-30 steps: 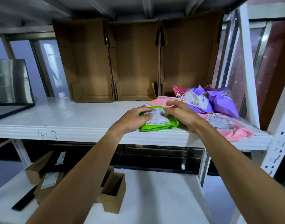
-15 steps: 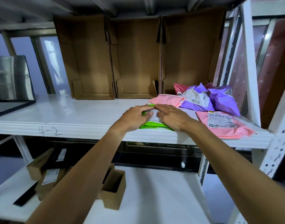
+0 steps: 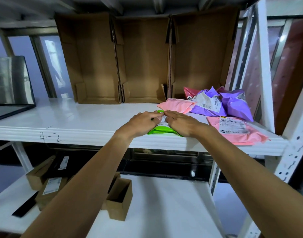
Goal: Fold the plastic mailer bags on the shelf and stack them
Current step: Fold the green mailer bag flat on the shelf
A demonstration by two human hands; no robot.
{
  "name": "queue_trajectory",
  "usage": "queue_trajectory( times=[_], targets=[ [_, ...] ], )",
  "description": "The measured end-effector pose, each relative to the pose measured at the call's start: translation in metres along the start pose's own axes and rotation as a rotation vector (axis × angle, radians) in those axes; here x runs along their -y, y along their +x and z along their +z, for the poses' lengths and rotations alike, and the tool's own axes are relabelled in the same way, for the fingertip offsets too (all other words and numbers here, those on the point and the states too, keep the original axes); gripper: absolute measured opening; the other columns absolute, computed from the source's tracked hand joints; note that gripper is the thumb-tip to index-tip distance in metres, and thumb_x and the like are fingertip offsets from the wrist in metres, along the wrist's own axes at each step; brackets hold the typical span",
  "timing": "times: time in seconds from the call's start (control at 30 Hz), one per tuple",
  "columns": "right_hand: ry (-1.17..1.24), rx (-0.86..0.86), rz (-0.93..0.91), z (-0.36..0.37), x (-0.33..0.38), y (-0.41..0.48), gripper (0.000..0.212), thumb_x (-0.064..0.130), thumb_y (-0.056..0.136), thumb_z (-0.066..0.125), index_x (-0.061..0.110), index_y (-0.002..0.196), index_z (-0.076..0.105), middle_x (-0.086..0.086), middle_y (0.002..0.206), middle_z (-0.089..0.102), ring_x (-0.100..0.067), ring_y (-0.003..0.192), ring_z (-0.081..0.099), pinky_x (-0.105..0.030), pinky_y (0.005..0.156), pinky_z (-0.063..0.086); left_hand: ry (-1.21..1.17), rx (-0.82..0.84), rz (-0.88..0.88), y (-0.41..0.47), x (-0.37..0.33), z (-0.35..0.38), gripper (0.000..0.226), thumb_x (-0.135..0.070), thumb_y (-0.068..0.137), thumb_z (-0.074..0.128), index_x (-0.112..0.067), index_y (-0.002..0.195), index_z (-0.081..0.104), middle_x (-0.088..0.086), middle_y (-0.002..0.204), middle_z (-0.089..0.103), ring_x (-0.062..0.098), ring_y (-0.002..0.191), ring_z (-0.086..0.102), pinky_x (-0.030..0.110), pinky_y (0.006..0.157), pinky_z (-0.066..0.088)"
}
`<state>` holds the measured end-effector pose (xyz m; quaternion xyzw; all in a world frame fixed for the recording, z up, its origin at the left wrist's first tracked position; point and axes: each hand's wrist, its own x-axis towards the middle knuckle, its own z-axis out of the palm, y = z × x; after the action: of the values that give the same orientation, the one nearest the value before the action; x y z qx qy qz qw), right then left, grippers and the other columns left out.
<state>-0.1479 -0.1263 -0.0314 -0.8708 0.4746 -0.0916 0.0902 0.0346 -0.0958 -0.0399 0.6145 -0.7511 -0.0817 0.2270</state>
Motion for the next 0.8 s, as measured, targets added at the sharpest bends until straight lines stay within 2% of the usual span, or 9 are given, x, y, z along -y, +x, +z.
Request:
queue_trajectory(
  times=[0.1,0.17,0.23,0.3,0.43,0.5,0.6,0.73,0.8],
  targets=[
    [-0.005,0.006,-0.001,-0.001,0.001,-0.001,0.053,0.028,0.108,0.021,0.013,0.159,0.014,-0.002,0.167,0.010,-0.017,0.153,0.010,-0.032,0.121,0.012,0.008,-0.018,0.004,-0.001,0.000,0.000,0.040,-0.047,0.106,0.038,-0.044,0.145,0.048,-0.014,0.158,0.037,0.027,0.141,0.040,0.046,0.114,0.034],
    [0.017,-0.006,0.007,-0.002,0.001,-0.001,0.054,0.030,0.108,0.021,0.016,0.159,0.013,0.000,0.167,0.009,-0.015,0.153,0.009,-0.031,0.120,0.011,-0.010,-0.036,-0.005,0.000,0.000,0.001,0.039,-0.047,0.105,0.040,-0.044,0.143,0.051,-0.005,0.151,0.050,0.033,0.132,0.048,0.045,0.108,0.040],
    [0.016,-0.008,0.012,-0.003,0.001,-0.002,0.053,0.030,0.108,0.021,0.016,0.159,0.013,0.001,0.167,0.009,-0.015,0.153,0.008,-0.030,0.120,0.011,-0.051,-0.044,-0.025,0.001,-0.001,-0.002,0.037,-0.047,0.104,0.043,-0.045,0.140,0.054,0.006,0.135,0.064,0.034,0.114,0.059,0.040,0.094,0.047],
    [0.002,-0.006,0.017,-0.003,0.003,-0.005,0.052,0.027,0.109,0.021,0.013,0.159,0.015,-0.001,0.167,0.008,-0.017,0.153,0.009,-0.030,0.119,0.012,-0.074,0.004,-0.062,0.000,-0.008,-0.007,0.035,-0.044,0.104,0.044,-0.042,0.135,0.061,0.001,0.120,0.068,0.024,0.098,0.062,0.033,0.081,0.049],
    [0.009,-0.042,0.009,-0.002,0.006,-0.008,0.052,0.029,0.107,0.021,0.017,0.158,0.021,-0.001,0.166,0.015,-0.020,0.152,0.016,-0.037,0.120,0.017,0.026,-0.014,-0.162,0.011,-0.035,-0.006,0.033,-0.030,0.098,0.045,-0.017,0.106,0.073,0.013,0.113,0.068,0.035,0.108,0.059,0.037,0.082,0.045],
    [-0.036,-0.028,-0.020,-0.001,0.006,-0.008,0.053,0.030,0.107,0.022,0.016,0.158,0.022,-0.004,0.166,0.016,-0.022,0.152,0.016,-0.040,0.123,0.017,0.140,-0.073,-0.191,0.015,-0.042,0.005,0.035,-0.026,0.095,0.040,-0.016,0.112,0.070,0.012,0.123,0.066,0.035,0.113,0.056,0.035,0.081,0.041],
    [-0.073,-0.019,-0.025,0.000,0.004,-0.008,0.053,0.029,0.107,0.024,0.012,0.157,0.022,-0.006,0.166,0.014,-0.020,0.153,0.013,-0.035,0.124,0.012,0.285,-0.077,-0.117,0.007,-0.046,0.018,0.036,-0.016,0.103,0.031,-0.008,0.123,0.060,0.014,0.135,0.059,0.034,0.123,0.052,0.038,0.094,0.040],
    [-0.123,-0.013,-0.027,0.000,0.002,-0.006,0.050,0.020,0.109,0.026,0.006,0.156,0.021,-0.011,0.166,0.012,-0.020,0.153,0.011,-0.028,0.120,0.008,0.173,-0.048,-0.130,0.005,-0.048,0.015,0.045,-0.014,0.109,0.022,0.002,0.147,0.039,0.021,0.159,0.031,0.026,0.148,0.025,0.030,0.111,0.016],
    [-0.122,-0.013,-0.035,-0.001,0.002,-0.004,0.050,0.019,0.109,0.023,0.006,0.157,0.020,-0.009,0.166,0.011,-0.019,0.153,0.011,-0.026,0.119,0.008,0.173,0.003,-0.124,0.008,-0.045,0.012,0.047,-0.015,0.109,0.021,0.003,0.151,0.033,0.020,0.163,0.023,0.025,0.151,0.018,0.027,0.114,0.011]
  ],
)
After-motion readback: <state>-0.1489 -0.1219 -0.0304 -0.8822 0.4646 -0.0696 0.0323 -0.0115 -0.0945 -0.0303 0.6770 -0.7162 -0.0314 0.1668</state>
